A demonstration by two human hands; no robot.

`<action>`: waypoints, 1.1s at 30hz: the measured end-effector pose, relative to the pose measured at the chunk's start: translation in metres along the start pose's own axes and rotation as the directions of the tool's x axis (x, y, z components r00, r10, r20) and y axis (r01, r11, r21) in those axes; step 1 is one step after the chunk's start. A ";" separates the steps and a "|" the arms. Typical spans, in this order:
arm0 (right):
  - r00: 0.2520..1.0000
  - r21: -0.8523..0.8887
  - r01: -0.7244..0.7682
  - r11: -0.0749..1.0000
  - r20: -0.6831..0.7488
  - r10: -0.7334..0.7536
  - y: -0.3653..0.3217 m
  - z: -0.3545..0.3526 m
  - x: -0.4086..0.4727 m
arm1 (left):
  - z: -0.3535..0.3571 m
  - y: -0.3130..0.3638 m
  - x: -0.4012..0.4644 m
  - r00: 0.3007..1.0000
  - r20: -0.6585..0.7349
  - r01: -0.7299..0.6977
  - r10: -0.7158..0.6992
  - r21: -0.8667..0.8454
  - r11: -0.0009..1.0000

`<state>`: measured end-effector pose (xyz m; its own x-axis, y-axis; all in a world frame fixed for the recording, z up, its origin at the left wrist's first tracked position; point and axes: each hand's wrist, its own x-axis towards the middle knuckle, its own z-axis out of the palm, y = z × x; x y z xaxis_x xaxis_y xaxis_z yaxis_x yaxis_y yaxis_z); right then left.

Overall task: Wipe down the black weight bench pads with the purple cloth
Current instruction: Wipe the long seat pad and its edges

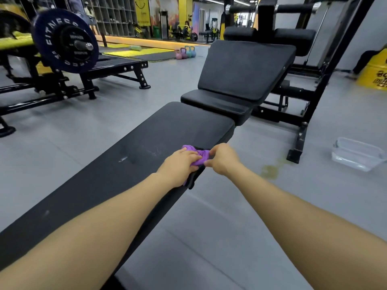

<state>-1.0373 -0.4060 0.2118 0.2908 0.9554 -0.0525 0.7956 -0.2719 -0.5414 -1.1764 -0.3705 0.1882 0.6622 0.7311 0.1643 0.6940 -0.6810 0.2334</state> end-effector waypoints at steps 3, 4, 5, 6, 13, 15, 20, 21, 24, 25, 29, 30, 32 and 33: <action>0.999 0.176 -0.004 0.984 0.053 -0.005 -0.016 0.006 -0.015 | -0.008 -0.005 -0.024 0.982 -0.058 0.155 -0.180 -0.302 0.940; 0.998 0.273 -0.007 0.962 0.065 -0.011 -0.021 0.008 -0.019 | -0.013 -0.005 -0.029 0.956 -0.081 0.224 -0.281 -0.418 0.881; 0.996 0.371 -0.011 0.928 0.081 -0.020 -0.026 0.010 -0.023 | -0.019 -0.004 -0.032 0.916 -0.087 0.291 -0.392 -0.531 0.796; 0.993 0.468 -0.020 0.884 0.113 -0.037 -0.032 0.012 -0.028 | -0.024 -0.003 -0.033 0.868 -0.063 0.339 -0.493 -0.650 0.680; 0.930 0.812 -0.240 0.532 0.349 -0.114 -0.068 0.013 -0.039 | -0.047 0.019 -0.032 0.733 0.380 0.140 -0.564 -0.896 -0.421; 0.965 0.784 -0.183 0.593 0.259 -0.046 -0.067 0.014 -0.032 | -0.047 0.023 -0.033 0.786 0.399 0.082 -0.471 -0.824 -0.561; 0.990 0.523 0.075 0.849 -0.143 0.000 -0.054 0.006 -0.006 | -0.049 0.013 -0.033 0.821 0.337 0.241 -0.462 -0.937 -0.254; 0.977 0.381 0.130 0.915 -0.208 -0.052 -0.050 0.002 -0.002 | -0.049 0.007 -0.034 0.800 0.304 0.330 -0.517 -0.943 -0.045; 0.967 0.024 0.226 0.974 -0.127 -0.221 -0.037 0.007 0.013 | -0.038 -0.018 -0.050 0.766 0.105 0.506 -0.634 -0.706 0.496; 0.971 -0.088 0.237 0.967 0.009 -0.238 -0.034 0.014 0.017 | -0.033 -0.026 -0.058 0.765 0.055 0.540 -0.641 -0.598 0.593; 0.922 -0.085 0.266 0.960 0.313 -0.228 -0.035 0.010 0.024 | -0.020 -0.057 -0.088 0.795 0.010 0.586 -0.606 -0.268 0.764; 0.918 -0.072 0.260 0.963 0.328 -0.224 -0.034 0.004 0.029 | -0.019 -0.062 -0.093 0.801 0.013 0.585 -0.598 -0.226 0.779; 0.926 -0.207 0.282 0.937 0.314 -0.209 -0.029 0.001 0.035 | -0.018 -0.068 -0.102 0.820 0.030 0.567 -0.571 -0.168 0.806; 0.934 -0.290 0.306 0.907 0.275 -0.227 -0.028 0.005 0.038 | -0.017 -0.070 -0.106 0.833 0.037 0.551 -0.553 -0.156 0.820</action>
<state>-1.0510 -0.3620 0.2208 -0.0556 0.9860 -0.1572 0.9646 0.0123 -0.2635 -1.3000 -0.3994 0.1705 0.1782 0.9836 -0.0275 0.8896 -0.1491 0.4316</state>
